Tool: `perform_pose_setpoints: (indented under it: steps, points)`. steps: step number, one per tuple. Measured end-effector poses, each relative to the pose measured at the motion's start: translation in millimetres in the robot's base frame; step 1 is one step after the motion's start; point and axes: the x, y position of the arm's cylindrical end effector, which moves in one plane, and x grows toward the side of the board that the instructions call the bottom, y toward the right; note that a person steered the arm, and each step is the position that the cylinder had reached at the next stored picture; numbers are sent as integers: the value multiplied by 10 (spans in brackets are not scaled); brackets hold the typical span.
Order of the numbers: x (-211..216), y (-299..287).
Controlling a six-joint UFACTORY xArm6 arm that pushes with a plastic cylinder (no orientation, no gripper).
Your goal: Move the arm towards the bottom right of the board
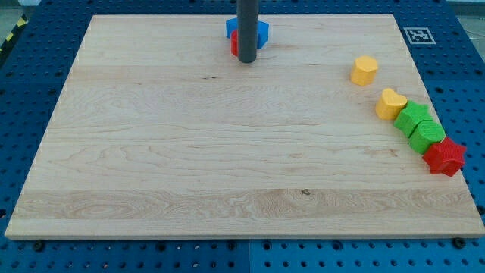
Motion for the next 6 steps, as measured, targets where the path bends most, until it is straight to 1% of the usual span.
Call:
perform_pose_setpoints:
  steps: [1,2,3,4,5,6]
  points:
    - [453,87]
    - [1115,183]
    - [1803,484]
    - [2290,1042]
    - [2556,1884]
    - [2591,2858]
